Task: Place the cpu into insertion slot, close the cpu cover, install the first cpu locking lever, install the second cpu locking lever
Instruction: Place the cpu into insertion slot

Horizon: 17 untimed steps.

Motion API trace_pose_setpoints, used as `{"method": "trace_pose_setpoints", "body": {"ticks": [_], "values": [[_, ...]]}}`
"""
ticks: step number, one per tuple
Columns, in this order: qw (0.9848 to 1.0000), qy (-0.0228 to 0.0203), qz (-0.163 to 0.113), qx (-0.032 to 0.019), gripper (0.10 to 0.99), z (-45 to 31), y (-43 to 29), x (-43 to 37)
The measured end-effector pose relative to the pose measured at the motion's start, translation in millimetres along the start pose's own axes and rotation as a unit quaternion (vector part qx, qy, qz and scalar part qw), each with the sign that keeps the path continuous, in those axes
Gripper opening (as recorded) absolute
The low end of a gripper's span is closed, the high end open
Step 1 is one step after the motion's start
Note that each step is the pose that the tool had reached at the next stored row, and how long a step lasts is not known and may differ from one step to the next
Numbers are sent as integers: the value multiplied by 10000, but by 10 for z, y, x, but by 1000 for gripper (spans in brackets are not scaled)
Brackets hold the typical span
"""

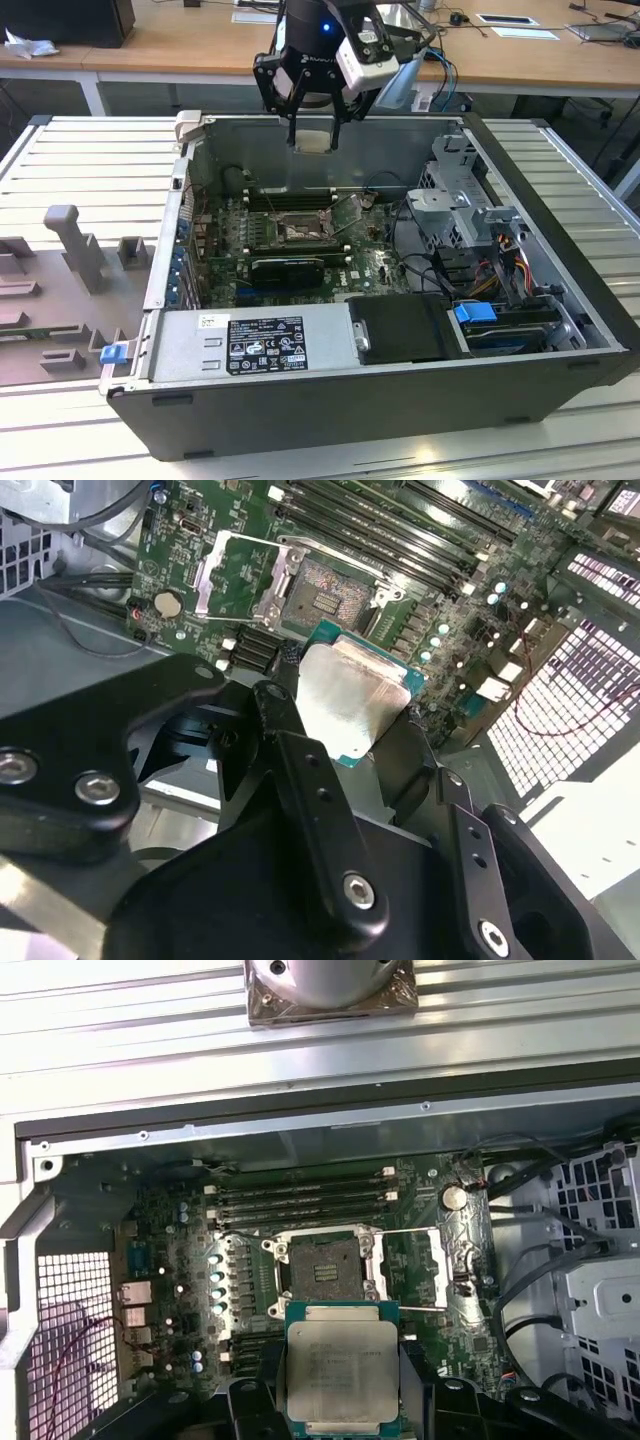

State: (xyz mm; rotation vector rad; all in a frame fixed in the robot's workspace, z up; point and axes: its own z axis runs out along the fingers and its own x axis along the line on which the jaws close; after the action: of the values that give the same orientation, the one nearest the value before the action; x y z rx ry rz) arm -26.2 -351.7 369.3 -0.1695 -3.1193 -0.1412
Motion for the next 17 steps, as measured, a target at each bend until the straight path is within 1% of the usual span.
{"method": "trace_pose_setpoints", "body": {"ticks": [8,12,17], "values": [[10000,-3,39,0,541,10,-4,-2],[9999,-15,169,-3,541,11,-4,-1],[9993,-34,385,-7,541,12,-4,-2]]}}
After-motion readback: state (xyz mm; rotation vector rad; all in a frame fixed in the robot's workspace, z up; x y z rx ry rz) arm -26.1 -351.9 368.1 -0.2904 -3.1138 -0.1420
